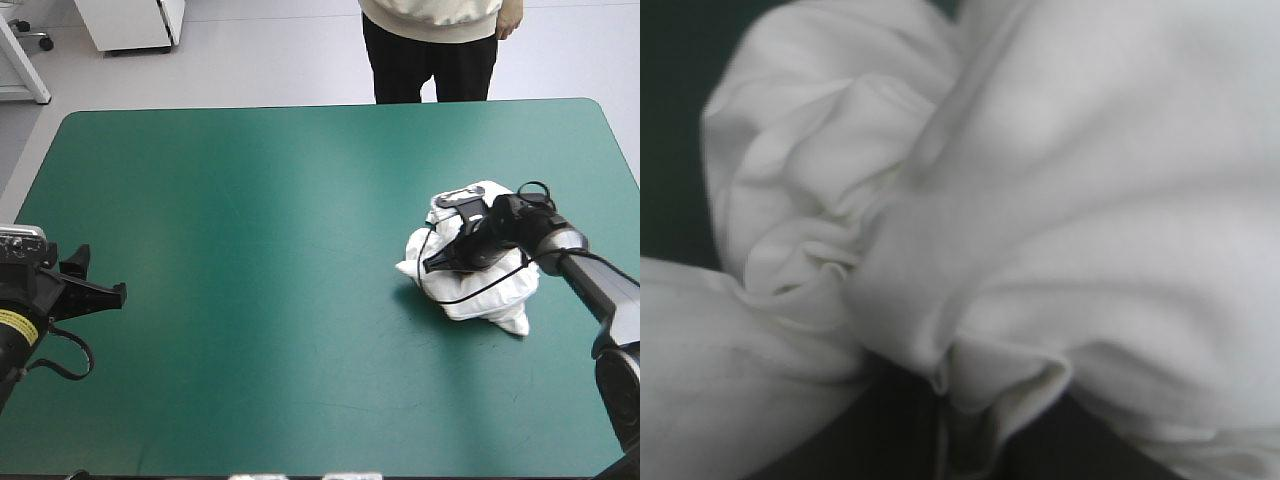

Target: Fold the cloth

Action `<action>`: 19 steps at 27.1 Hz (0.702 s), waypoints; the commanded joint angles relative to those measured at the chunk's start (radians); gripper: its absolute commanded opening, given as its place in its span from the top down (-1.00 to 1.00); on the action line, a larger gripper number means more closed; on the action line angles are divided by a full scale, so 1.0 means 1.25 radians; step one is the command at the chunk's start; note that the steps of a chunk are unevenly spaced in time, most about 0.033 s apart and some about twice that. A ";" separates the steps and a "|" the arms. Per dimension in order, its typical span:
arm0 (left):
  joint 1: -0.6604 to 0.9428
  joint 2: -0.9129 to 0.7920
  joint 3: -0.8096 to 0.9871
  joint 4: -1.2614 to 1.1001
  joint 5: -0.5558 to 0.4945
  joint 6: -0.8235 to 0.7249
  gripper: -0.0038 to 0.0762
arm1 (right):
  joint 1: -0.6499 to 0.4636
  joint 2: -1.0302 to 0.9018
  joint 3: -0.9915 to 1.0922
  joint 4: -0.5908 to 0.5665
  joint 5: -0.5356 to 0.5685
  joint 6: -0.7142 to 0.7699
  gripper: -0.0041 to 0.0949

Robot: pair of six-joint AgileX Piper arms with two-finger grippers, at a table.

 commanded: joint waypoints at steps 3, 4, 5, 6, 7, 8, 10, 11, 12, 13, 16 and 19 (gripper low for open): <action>-0.005 -0.001 -0.018 0.008 -0.062 -0.016 0.19 | 0.163 -0.024 -0.057 0.032 0.000 0.002 0.94; -0.005 -0.001 -0.018 0.008 -0.062 -0.016 0.19 | 0.193 -0.024 -0.060 0.033 -0.005 0.002 0.94; -0.005 -0.001 -0.018 0.008 -0.062 -0.017 0.19 | 0.216 -0.020 -0.065 0.040 -0.007 0.004 0.94; -0.005 -0.001 -0.018 0.008 -0.062 -0.019 0.19 | 0.243 -0.018 -0.071 0.054 -0.008 0.004 0.94; -0.005 -0.001 -0.018 0.008 -0.062 -0.019 0.19 | 0.269 -0.012 -0.077 0.068 -0.008 0.004 0.94; -0.005 -0.001 -0.018 0.008 -0.062 -0.019 0.19 | 0.289 -0.008 -0.083 0.080 -0.009 0.004 0.94; -0.005 -0.001 -0.018 0.008 -0.062 -0.019 0.19 | 0.338 0.001 -0.090 0.098 -0.013 0.000 0.94; -0.005 -0.001 -0.018 0.008 -0.062 -0.019 0.19 | 0.361 0.006 -0.094 0.100 -0.016 0.000 0.94; -0.005 -0.001 -0.018 0.008 -0.062 -0.019 0.19 | 0.383 0.012 -0.095 0.104 -0.016 0.000 0.94; -0.005 -0.001 -0.018 0.006 -0.062 -0.019 0.19 | 0.405 0.016 -0.101 0.114 -0.017 0.000 0.94; -0.005 -0.001 -0.018 0.005 -0.062 -0.019 0.19 | 0.459 0.032 -0.110 0.150 -0.021 -0.019 0.94; -0.005 -0.001 -0.018 0.001 -0.062 -0.019 0.19 | 0.503 0.039 -0.121 0.150 -0.051 -0.019 0.94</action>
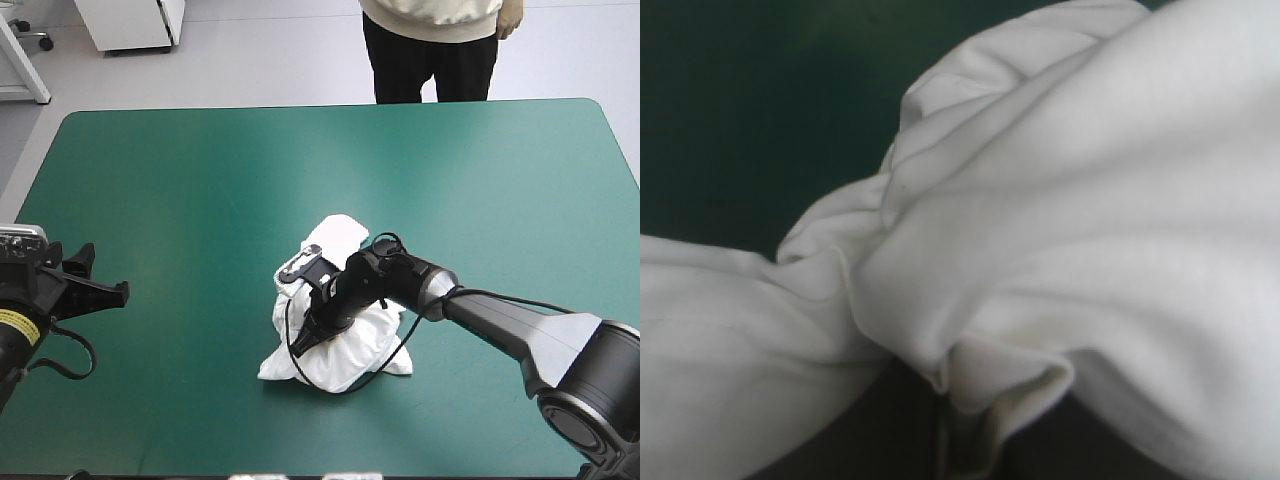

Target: Fold the cloth

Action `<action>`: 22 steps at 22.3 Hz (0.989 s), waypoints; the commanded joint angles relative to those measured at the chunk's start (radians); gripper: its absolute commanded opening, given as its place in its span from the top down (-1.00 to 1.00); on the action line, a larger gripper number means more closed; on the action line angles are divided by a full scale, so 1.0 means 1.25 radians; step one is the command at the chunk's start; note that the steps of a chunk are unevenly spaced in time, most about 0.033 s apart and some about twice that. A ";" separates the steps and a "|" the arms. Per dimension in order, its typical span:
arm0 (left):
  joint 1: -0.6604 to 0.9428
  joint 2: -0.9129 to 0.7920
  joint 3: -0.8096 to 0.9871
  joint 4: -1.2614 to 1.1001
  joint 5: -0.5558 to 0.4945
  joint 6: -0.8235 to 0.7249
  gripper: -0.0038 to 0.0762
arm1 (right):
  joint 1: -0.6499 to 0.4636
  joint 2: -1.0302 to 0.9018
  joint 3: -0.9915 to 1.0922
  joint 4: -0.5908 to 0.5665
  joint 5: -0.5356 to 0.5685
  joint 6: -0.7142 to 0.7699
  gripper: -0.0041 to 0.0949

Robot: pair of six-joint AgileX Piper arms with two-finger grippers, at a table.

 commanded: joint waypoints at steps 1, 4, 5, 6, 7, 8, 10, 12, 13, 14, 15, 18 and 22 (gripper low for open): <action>-0.005 -0.001 -0.018 0.017 -0.049 -0.007 0.19 | 0.014 -0.031 -0.031 0.018 -0.036 -0.004 0.94; -0.005 -0.001 -0.018 0.015 -0.049 -0.007 0.19 | 0.014 -0.031 -0.063 -0.053 -0.016 0.030 0.90; -0.005 -0.001 -0.018 0.015 -0.049 -0.007 0.19 | 0.014 -0.031 -0.073 -0.069 -0.007 0.041 0.81; -0.005 -0.001 -0.018 0.015 -0.049 -0.007 0.19 | 0.012 -0.033 -0.091 -0.092 0.013 0.051 0.54; -0.005 -0.001 -0.018 0.015 -0.049 -0.007 0.19 | 0.012 -0.033 -0.110 -0.119 0.033 0.076 0.24; -0.005 -0.001 -0.018 0.015 -0.049 -0.010 0.19 | 0.008 -0.033 -0.122 -0.137 0.050 0.099 0.05; -0.005 -0.001 -0.018 0.015 -0.049 -0.010 0.19 | 0.000 -0.041 -0.142 -0.186 0.091 0.124 -0.22; -0.005 -0.001 -0.018 0.015 -0.049 -0.010 0.19 | -0.016 -0.077 -0.149 -0.217 0.112 0.128 -0.21; -0.005 -0.001 -0.018 0.013 -0.049 -0.010 0.19 | -0.032 -0.111 -0.149 -0.231 0.116 0.136 -0.21; -0.005 -0.001 -0.018 0.008 -0.049 -0.010 0.19 | -0.049 -0.141 -0.149 -0.246 0.123 0.143 -0.20; -0.005 0.001 -0.018 -0.003 -0.049 -0.010 0.19 | -0.072 -0.186 -0.149 -0.256 0.135 0.149 -0.19; -0.005 0.008 -0.018 -0.018 -0.049 -0.010 0.19 | -0.122 -0.276 -0.149 -0.256 0.164 0.151 -0.19; -0.005 0.032 -0.018 -0.036 -0.052 -0.002 0.19 | -0.187 -0.410 -0.149 -0.256 0.208 0.167 -0.19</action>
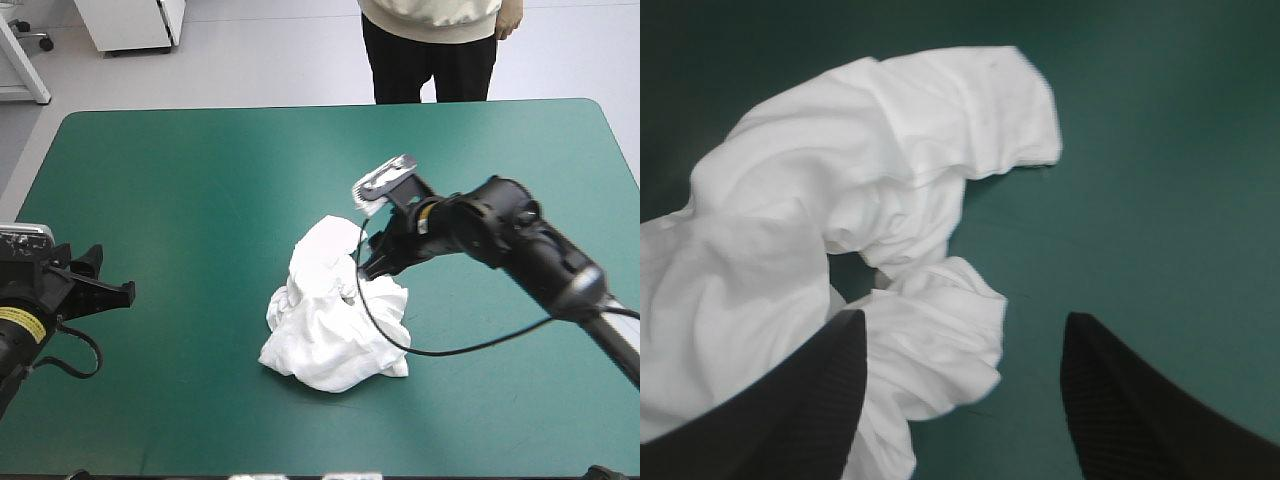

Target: Fold the cloth

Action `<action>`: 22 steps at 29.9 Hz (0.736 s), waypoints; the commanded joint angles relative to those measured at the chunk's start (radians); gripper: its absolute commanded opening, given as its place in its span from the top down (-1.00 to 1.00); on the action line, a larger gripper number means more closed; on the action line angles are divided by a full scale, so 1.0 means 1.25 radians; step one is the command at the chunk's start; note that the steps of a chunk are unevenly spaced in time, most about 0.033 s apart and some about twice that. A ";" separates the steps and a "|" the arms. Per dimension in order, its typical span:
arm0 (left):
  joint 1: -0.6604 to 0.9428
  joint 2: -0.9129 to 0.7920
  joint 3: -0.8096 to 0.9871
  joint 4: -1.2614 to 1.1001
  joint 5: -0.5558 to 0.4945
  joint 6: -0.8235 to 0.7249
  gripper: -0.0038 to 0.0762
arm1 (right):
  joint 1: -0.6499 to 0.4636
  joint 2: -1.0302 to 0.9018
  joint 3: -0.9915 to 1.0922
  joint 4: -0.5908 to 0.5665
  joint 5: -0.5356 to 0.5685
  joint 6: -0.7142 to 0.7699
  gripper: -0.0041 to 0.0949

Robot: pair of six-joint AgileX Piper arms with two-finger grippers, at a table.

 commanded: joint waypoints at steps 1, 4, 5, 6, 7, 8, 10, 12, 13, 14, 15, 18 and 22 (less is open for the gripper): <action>-0.005 0.030 -0.018 -0.024 -0.051 0.013 0.19 | -0.053 -0.143 -0.026 -0.017 0.020 0.018 -0.19; -0.005 0.075 -0.018 -0.133 -0.056 0.085 0.19 | -0.091 -0.215 -0.026 -0.080 0.058 0.037 -0.19; -0.005 0.095 -0.018 -0.160 -0.062 0.104 0.19 | -0.102 -0.230 -0.026 -0.097 0.070 0.041 -0.19; -0.005 0.116 -0.018 -0.197 -0.070 0.133 0.19 | -0.109 -0.251 -0.026 -0.125 0.091 0.051 -0.19; -0.005 0.138 -0.018 -0.217 -0.076 0.148 0.19 | -0.116 -0.261 -0.026 -0.139 0.105 0.057 -0.19; -0.005 0.156 -0.018 -0.235 -0.082 0.160 0.19 | -0.117 -0.271 -0.026 -0.154 0.121 0.065 -0.19; -0.005 0.202 -0.018 -0.266 -0.093 0.183 0.19 | -0.117 -0.285 -0.026 -0.182 0.161 0.071 -0.19; -0.005 0.248 -0.018 -0.291 -0.093 0.203 0.19 | -0.117 -0.293 -0.026 -0.184 0.190 0.074 -0.19; -0.005 0.266 -0.018 -0.310 -0.092 0.222 0.19 | -0.117 -0.295 -0.026 -0.180 0.198 0.077 -0.19; -0.005 0.287 -0.018 -0.338 -0.089 0.240 0.19 | -0.117 -0.297 -0.026 -0.176 0.197 0.081 -0.19; -0.005 0.309 -0.018 -0.374 -0.085 0.267 0.19 | -0.117 -0.297 -0.024 -0.174 0.197 0.087 -0.19; -0.005 0.381 -0.018 -0.498 -0.085 0.366 0.19 | -0.117 -0.300 -0.013 -0.172 0.197 0.103 -0.19; -0.005 0.466 -0.018 -0.587 -0.118 0.448 0.19 | -0.117 -0.310 0.035 -0.172 0.197 0.112 -0.19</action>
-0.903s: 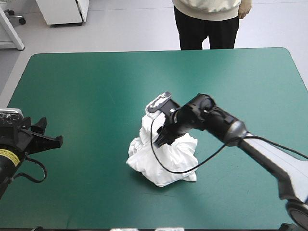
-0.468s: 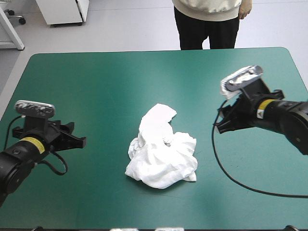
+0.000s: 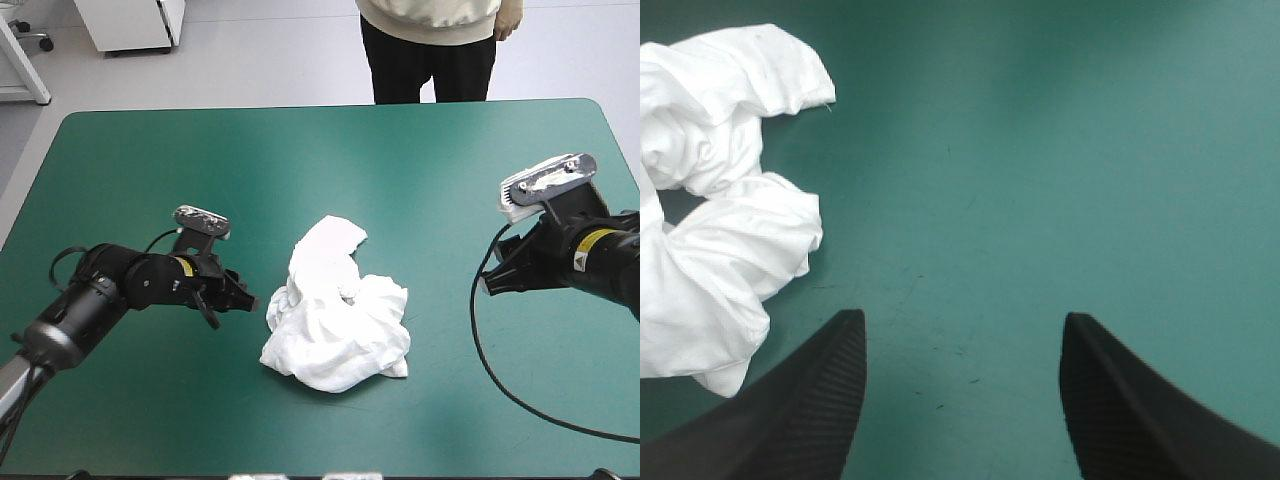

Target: Fold the cloth

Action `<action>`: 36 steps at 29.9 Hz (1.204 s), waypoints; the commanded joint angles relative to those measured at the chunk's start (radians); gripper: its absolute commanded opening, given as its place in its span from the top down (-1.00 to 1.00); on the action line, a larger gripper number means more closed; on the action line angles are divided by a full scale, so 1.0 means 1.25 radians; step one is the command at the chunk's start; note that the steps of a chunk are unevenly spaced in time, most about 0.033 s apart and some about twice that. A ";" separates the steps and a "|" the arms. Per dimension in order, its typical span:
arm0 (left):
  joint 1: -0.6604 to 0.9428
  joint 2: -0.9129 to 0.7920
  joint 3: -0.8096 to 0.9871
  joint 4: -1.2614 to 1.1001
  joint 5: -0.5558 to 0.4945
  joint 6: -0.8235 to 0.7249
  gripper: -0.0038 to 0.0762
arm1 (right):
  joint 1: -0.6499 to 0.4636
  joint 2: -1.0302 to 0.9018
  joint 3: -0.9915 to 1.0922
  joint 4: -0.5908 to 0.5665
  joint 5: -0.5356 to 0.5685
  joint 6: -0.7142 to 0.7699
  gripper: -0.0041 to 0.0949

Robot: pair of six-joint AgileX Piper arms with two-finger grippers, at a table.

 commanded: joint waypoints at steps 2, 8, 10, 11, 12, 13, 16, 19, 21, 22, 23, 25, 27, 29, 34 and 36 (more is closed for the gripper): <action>-0.005 0.068 -0.019 -0.074 -0.076 0.059 0.19 | -0.006 -0.025 0.043 -0.012 -0.005 0.012 -0.19; -0.005 0.143 -0.019 -0.087 -0.091 0.084 0.19 | -0.006 -0.040 0.080 -0.012 -0.017 0.030 -0.17; -0.005 0.160 -0.019 -0.123 -0.093 0.119 0.19 | -0.006 -0.041 0.080 -0.005 -0.021 0.030 -0.17; -0.005 0.168 -0.019 -0.148 -0.093 0.138 0.19 | -0.006 -0.041 0.080 -0.004 -0.021 0.030 -0.17; -0.005 0.174 -0.019 -0.171 -0.093 0.157 0.19 | -0.006 -0.041 0.080 -0.004 -0.020 0.030 -0.17; -0.005 0.179 -0.019 -0.198 -0.093 0.177 0.19 | -0.006 -0.041 0.080 -0.004 -0.020 0.030 -0.17; -0.005 0.181 -0.019 -0.251 -0.101 0.231 0.19 | -0.006 -0.041 0.080 -0.004 -0.020 0.035 -0.17; -0.005 0.191 -0.019 -0.225 -0.123 0.233 0.19 | -0.006 -0.041 0.080 -0.004 -0.022 0.035 -0.17; -0.005 0.208 -0.019 -0.200 -0.126 0.224 0.19 | -0.006 -0.041 0.080 -0.004 -0.022 0.035 -0.17; -0.005 0.218 -0.019 -0.200 -0.126 0.224 0.19 | -0.006 -0.041 0.080 -0.004 -0.022 0.035 -0.17; -0.005 0.232 -0.019 -0.201 -0.126 0.224 0.19 | -0.006 -0.041 0.080 -0.004 -0.022 0.035 -0.17; -0.005 0.264 -0.019 -0.201 -0.126 0.224 0.19 | -0.006 -0.041 0.080 -0.004 -0.022 0.035 -0.17; -0.005 0.295 -0.019 -0.203 -0.136 0.226 0.19 | -0.006 -0.041 0.080 -0.004 -0.022 0.035 -0.17; -0.005 0.317 -0.019 -0.208 -0.143 0.232 0.19 | -0.006 -0.041 0.080 -0.004 -0.022 0.035 -0.17; -0.012 0.333 -0.019 -0.217 -0.132 0.253 0.20 | -0.006 -0.041 0.080 -0.004 -0.022 0.039 -0.17; -0.013 0.333 -0.019 -0.215 -0.130 0.255 0.34 | -0.006 -0.041 0.080 0.007 -0.022 0.039 -0.17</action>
